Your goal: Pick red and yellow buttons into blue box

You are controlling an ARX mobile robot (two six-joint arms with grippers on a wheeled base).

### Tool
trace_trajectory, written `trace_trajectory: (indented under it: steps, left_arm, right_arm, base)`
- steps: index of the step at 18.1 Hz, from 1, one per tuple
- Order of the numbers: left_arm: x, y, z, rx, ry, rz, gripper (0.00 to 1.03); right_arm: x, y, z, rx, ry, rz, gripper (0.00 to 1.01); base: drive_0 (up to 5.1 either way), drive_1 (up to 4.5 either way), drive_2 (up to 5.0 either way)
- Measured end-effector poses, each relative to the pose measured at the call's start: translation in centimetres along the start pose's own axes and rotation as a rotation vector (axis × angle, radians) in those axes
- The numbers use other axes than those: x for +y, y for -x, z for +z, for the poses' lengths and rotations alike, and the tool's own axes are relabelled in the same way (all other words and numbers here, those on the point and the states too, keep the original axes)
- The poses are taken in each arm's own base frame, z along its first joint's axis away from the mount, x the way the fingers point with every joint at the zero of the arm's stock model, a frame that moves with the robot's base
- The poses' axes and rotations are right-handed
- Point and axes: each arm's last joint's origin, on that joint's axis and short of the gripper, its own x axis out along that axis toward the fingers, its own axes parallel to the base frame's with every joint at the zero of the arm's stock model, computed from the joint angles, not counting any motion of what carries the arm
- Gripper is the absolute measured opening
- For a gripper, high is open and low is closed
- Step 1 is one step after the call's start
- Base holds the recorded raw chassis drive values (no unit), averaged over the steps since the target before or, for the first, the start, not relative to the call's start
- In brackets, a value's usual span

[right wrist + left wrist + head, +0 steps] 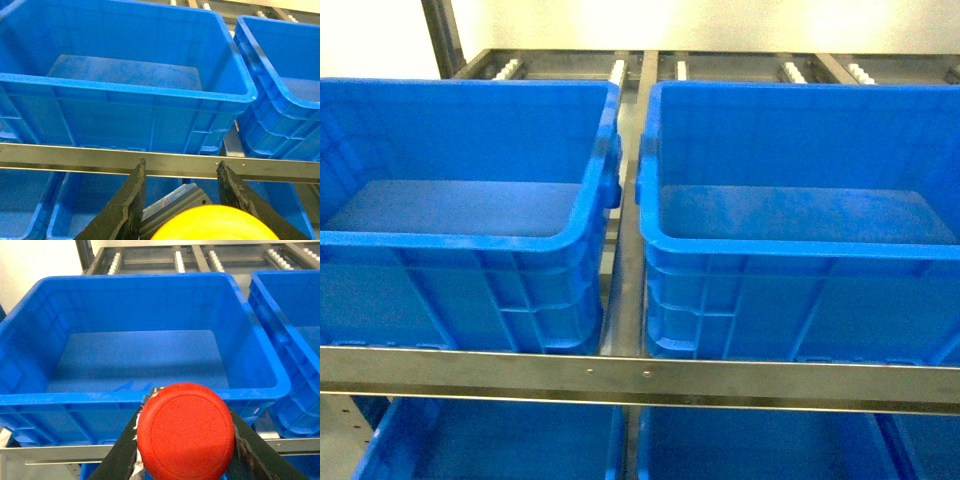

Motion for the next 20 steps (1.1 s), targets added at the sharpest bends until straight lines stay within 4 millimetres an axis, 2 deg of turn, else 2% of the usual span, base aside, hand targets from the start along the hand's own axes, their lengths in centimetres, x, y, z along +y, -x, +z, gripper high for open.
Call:
trace_trajectory:
  steps: [9, 16, 20]
  left_arm:
    - [0.01, -0.01, -0.03, 0.003, 0.000, 0.001, 0.31]
    - [0.00, 0.00, -0.02, 0.002, 0.000, 0.001, 0.31]
    - [0.03, 0.03, 0.02, -0.001, 0.000, 0.003, 0.31]
  right_arm:
    - [0.00, 0.00, 0.00, 0.000, 0.000, 0.000, 0.38]
    - [-0.01, 0.00, 0.00, 0.000, 0.000, -0.003, 0.38]
    - [-0.01, 0.00, 0.00, 0.000, 0.000, -0.002, 0.38]
  base:
    - [5.0, -2.36, -2.4]
    - [0.0, 0.00, 0.0]
    - [2.8, 0.27, -3.0]
